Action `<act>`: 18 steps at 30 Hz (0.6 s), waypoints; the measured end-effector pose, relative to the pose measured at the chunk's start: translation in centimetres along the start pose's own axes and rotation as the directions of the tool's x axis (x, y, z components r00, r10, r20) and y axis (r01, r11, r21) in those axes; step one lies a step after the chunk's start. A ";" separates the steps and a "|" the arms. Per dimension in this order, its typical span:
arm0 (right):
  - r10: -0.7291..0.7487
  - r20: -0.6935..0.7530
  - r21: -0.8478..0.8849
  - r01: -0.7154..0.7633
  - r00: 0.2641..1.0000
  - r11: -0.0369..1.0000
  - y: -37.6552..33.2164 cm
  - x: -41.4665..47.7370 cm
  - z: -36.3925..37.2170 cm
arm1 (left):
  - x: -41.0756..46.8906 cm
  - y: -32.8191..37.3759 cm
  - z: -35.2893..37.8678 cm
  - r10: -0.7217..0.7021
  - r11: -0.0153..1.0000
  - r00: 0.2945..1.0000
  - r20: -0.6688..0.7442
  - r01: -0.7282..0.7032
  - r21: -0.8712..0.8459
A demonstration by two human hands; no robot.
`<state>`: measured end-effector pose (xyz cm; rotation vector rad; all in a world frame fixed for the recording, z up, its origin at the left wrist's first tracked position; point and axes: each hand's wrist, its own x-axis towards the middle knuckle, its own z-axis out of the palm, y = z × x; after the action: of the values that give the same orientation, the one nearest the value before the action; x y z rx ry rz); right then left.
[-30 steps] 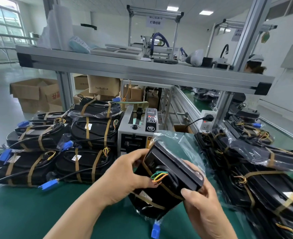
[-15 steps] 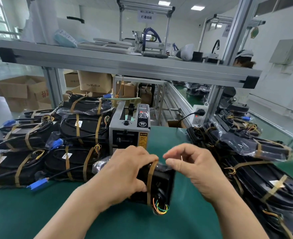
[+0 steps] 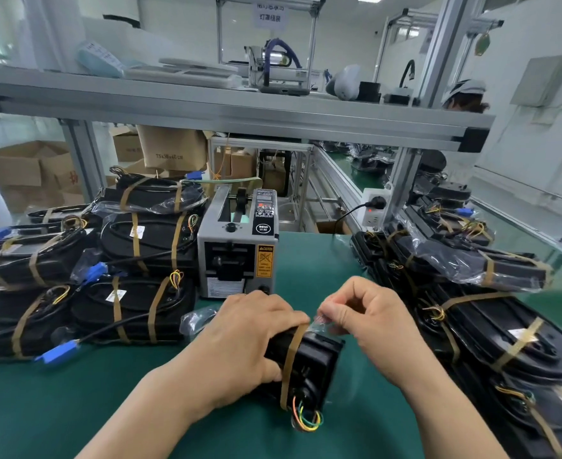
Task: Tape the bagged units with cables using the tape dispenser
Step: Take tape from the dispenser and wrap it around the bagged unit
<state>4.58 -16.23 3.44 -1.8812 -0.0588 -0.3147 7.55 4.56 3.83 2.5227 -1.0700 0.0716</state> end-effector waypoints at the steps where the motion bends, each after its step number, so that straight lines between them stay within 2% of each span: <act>1: -0.020 -0.035 -0.026 0.019 0.999 0.999 0.1 0.0 0.5 | 0.0 -0.1 0.1 -0.005 1.000 1.000 -0.005 0.005 -0.009; 4: -0.052 -0.129 -0.040 0.047 0.990 0.998 1.0 -0.4 1.6 | -0.2 -0.5 0.1 -0.029 0.999 0.999 -0.017 0.029 -0.046; 5: -0.043 -0.128 0.003 0.043 0.991 0.999 1.4 -0.5 1.5 | -0.2 -0.6 0.1 -0.035 0.998 0.999 -0.020 0.033 -0.060; 6: -0.013 -0.099 0.119 0.025 0.995 0.993 1.8 -0.7 1.4 | -0.2 -0.6 0.0 -0.042 0.996 0.999 -0.022 0.040 -0.079; 8: 0.092 0.085 0.409 -0.119 0.992 0.905 2.9 -0.9 0.6 | -0.1 -0.7 0.0 -0.049 0.993 0.999 -0.022 0.047 -0.106; 9: 0.115 0.202 0.488 -0.201 0.973 0.849 3.5 -1.1 0.1 | -0.1 -0.7 0.0 -0.041 0.993 0.999 -0.022 0.038 -0.112; 11: 0.100 0.351 0.542 -0.289 0.931 0.789 4.1 -1.6 -0.1 | 0.1 -0.7 -0.1 -0.025 0.994 0.999 -0.029 0.022 -0.111; 12: 0.095 0.366 0.540 -0.295 0.926 0.789 4.3 -1.7 0.0 | 0.2 -0.6 -0.2 -0.033 0.995 0.999 -0.036 0.030 -0.096; 16: 0.115 0.176 0.519 -0.191 0.978 0.833 4.6 -1.9 0.8 | 0.1 -0.9 0.0 -0.070 0.997 0.996 -0.063 0.067 -0.047; 18: 0.095 0.062 0.512 -0.113 0.994 0.851 4.5 -2.1 1.0 | -0.2 -1.7 -0.5 -0.132 0.977 0.986 -0.102 0.112 -0.182</act>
<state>3.56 -16.55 -1.49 -1.3469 -0.0578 -0.1677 8.66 5.98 3.66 2.3880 -0.8364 0.0820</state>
